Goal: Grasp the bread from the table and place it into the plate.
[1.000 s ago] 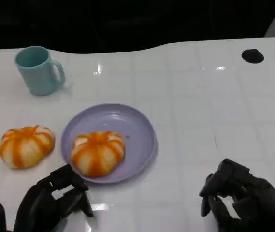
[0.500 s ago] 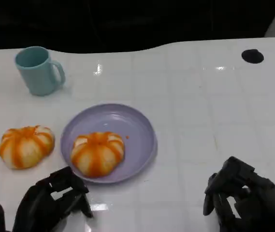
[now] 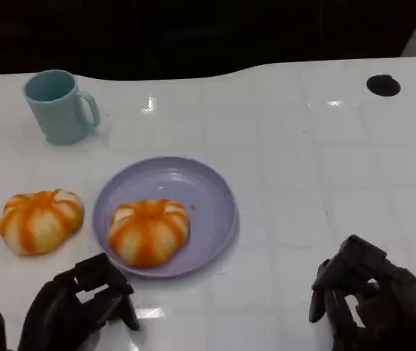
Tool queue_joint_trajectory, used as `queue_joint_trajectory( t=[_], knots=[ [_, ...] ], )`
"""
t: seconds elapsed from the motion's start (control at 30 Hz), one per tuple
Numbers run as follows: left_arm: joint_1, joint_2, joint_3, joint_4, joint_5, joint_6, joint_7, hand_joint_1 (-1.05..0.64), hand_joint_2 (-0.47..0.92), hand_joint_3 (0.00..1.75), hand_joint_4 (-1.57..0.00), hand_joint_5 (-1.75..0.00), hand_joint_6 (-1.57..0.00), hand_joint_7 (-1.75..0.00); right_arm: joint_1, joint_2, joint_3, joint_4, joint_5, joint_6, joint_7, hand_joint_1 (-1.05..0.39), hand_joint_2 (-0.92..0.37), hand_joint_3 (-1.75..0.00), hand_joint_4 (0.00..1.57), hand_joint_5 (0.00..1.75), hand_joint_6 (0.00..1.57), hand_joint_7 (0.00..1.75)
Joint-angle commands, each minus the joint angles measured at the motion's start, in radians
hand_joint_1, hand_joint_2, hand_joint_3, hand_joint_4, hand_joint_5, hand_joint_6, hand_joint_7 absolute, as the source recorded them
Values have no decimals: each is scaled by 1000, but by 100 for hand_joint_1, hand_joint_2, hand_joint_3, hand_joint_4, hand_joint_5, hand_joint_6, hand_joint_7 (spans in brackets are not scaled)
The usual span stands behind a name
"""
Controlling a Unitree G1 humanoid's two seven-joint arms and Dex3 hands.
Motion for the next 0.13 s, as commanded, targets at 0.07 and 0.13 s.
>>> queue_joint_trajectory(
  t=[0.07, 0.13],
  knots=[
    [19, 21, 16, 5, -11, 4, -12, -102, 79, 0, -76, -168, -90, -115, -4, 3, -14, 6, 2, -13, 1, -29, -47, -119, 76, 175, 65, 158],
    [22, 22, 14, -1, -2, 5, -2, -103, 79, 0, -77, -168, -90, -115, -5, 4, -17, 5, -1, -11, -3, -29, -47, -118, 76, 175, 65, 158]
  ],
)
